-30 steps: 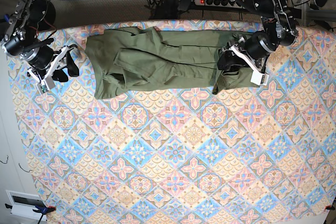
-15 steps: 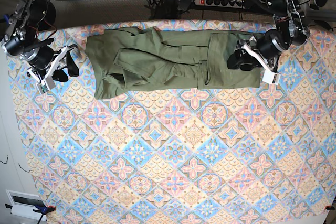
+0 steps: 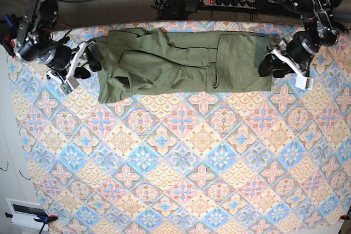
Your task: Layout the t-shirt on the table in an organized manner, then fold the t-shirt properly
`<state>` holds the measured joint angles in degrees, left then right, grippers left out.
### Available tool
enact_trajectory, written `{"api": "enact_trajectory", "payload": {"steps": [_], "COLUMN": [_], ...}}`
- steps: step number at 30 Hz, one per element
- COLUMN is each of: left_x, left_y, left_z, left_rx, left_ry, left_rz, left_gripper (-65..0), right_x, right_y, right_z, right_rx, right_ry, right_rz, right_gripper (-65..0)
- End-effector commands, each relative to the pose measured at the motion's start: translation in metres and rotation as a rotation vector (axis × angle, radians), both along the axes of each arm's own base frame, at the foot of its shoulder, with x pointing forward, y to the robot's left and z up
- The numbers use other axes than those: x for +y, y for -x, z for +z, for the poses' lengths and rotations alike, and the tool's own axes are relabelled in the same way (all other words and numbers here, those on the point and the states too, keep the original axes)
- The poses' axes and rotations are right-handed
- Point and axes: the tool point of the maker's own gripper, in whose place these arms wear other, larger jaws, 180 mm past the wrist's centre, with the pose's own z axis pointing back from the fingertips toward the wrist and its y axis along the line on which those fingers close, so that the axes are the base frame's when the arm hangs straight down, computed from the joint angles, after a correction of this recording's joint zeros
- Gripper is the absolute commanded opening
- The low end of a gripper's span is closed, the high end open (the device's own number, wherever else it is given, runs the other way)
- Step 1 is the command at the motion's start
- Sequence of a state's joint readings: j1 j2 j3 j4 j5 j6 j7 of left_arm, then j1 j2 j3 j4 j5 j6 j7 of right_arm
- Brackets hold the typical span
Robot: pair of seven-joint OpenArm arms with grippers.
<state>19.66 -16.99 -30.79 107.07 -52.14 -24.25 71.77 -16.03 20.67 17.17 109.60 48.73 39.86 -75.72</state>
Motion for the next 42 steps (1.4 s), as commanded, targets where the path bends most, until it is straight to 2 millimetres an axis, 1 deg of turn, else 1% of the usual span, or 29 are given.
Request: {"api": "enact_trajectory", "payload": {"steps": [1, 4, 6, 11, 14, 16, 20, 22, 25, 27, 30, 32, 34, 37, 42], "left_x": [-0.001, 0.004, 0.004, 0.004, 0.004, 0.004, 0.004, 0.003, 0.003, 0.003, 0.003, 0.003, 0.003, 0.003, 0.003], "left_y": [-0.006, -0.006, -0.006, -0.006, -0.006, -0.006, -0.006, -0.006, -0.006, -0.006, -0.006, -0.006, -0.006, -0.006, -0.006], "left_z": [0.012, 0.013, 0.013, 0.012, 0.012, 0.012, 0.012, 0.011, 0.012, 0.012, 0.012, 0.012, 0.012, 0.011, 0.011], "left_rx": [-0.046, -0.047, -0.046, -0.045, -0.046, -0.043, -0.043, -0.043, -0.044, -0.044, -0.044, -0.044, -0.045, -0.044, -0.044], "left_ry": [0.006, -0.006, -0.006, -0.006, -0.005, -0.005, -0.005, -0.004, -0.003, -0.003, -0.003, -0.003, -0.003, -0.004, -0.004], "left_rz": [-0.006, -0.001, 0.000, 0.001, 0.000, 0.000, 0.000, 0.000, 0.000, 0.000, 0.000, 0.000, -0.001, -0.001, -0.001], "left_gripper": [-33.2, -33.2, -33.2, -33.2, -33.2, -33.2, -33.2, -33.2, -33.2, -33.2, -33.2, -33.2, -33.2, -33.2, -33.2], "right_x": [-0.006, -0.005, -0.008, -0.018, -0.017, -0.016, -0.017, -0.017, -0.016, -0.017, -0.012, -0.012, -0.007, -0.006, 0.003], "right_y": [-0.010, -0.024, -0.026, -0.019, -0.011, -0.010, -0.009, -0.010, -0.014, -0.021, -0.021, -0.023, -0.024, -0.030, -0.027], "right_z": [0.012, 0.021, 0.016, -0.011, -0.031, -0.037, -0.038, -0.038, -0.036, -0.034, -0.045, -0.052, -0.057, -0.060, -0.069], "right_rx": [-0.048, -0.083, -0.066, 0.028, 0.092, 0.105, 0.111, 0.108, 0.089, 0.081, 0.113, 0.132, 0.148, 0.152, 0.186], "right_ry": [0.012, 0.014, 0.004, -0.038, -0.081, -0.096, -0.100, -0.102, -0.114, -0.122, -0.164, -0.182, -0.211, -0.231, -0.302], "right_rz": [0.000, 0.005, -0.006, -0.057, -0.094, -0.106, -0.110, -0.111, -0.117, -0.122, -0.147, -0.162, -0.175, -0.185, -0.206], "right_gripper": [-40.1, -40.1, -40.1, -40.5, -39.8, -35.4, -20.3, -15.2, -15.7, -15.7, -15.9, -15.9, -15.9, -15.9, -15.9]}}
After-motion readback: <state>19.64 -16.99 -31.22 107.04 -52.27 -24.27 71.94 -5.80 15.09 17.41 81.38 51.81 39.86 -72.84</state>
